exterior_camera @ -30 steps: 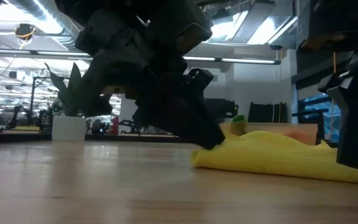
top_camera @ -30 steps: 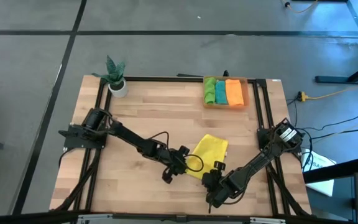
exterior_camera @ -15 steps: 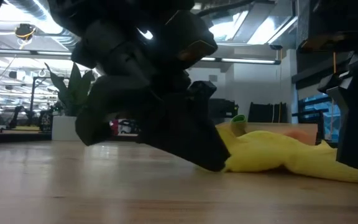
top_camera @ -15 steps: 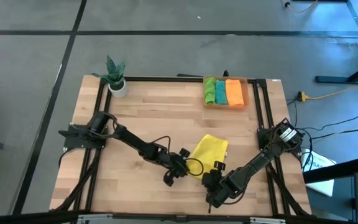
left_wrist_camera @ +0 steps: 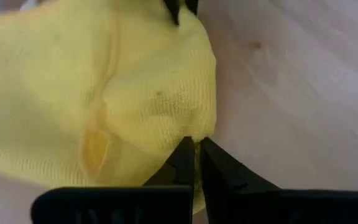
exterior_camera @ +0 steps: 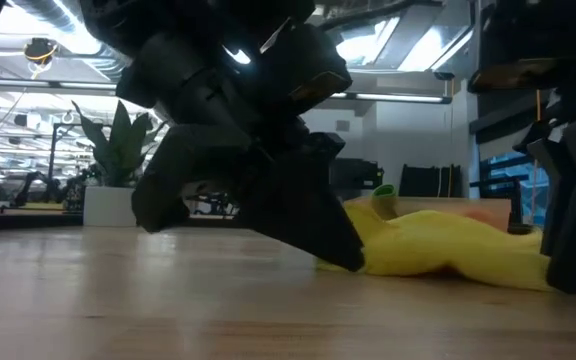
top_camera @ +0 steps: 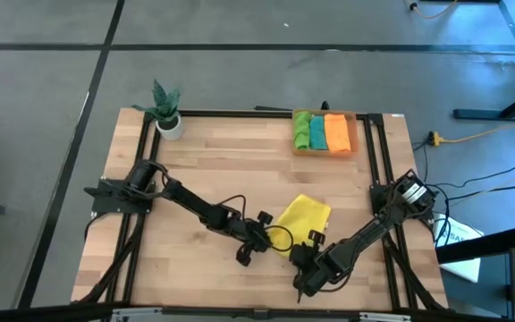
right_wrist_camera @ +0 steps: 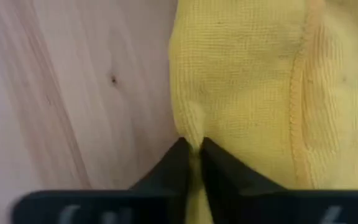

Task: Roll microfiber towels into tight, uniform cylinder then place into a basket
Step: Fold the yellow towel

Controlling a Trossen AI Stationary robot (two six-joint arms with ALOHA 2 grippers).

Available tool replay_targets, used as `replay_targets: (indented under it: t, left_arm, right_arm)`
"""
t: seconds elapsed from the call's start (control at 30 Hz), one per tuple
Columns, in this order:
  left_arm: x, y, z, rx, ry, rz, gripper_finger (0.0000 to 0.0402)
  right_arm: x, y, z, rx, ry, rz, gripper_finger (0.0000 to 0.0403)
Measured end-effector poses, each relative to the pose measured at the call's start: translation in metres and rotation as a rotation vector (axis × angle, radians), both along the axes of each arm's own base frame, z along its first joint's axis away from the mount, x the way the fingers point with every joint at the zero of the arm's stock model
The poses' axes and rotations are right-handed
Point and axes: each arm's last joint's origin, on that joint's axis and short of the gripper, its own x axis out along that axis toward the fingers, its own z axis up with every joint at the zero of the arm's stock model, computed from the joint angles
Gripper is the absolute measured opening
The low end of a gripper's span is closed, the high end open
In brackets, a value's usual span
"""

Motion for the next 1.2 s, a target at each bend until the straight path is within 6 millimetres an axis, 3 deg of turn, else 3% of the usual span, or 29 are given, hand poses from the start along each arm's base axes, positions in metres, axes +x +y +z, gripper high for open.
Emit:
replay_targets:
  t: [0.1,0.33,0.53,0.93,1.2]
  left_arm:
    - [-0.003,0.005,0.006,0.003,0.026,0.005,0.0002]
    - [-0.009,0.023,0.026,-0.172,0.154,-0.006,0.0]
    - [-0.013,0.018,0.036,-0.293,0.367,-0.041,0.0]
    - [0.013,0.029,0.089,-0.318,0.373,-0.018,0.0]
    - [0.008,0.035,0.088,-0.366,0.49,0.112,0.0]
  right_arm:
    - [0.002,0.001,0.002,0.035,0.012,-0.016,0.0012]
    - [0.018,0.007,0.021,0.093,-0.02,-0.032,0.0008]
    - [0.034,0.011,0.035,0.185,-0.07,-0.008,0.0006]
    - [0.033,0.013,0.04,0.222,-0.042,0.035,0.0005]
    - [0.036,0.007,0.048,0.245,-0.088,-0.067,0.0005]
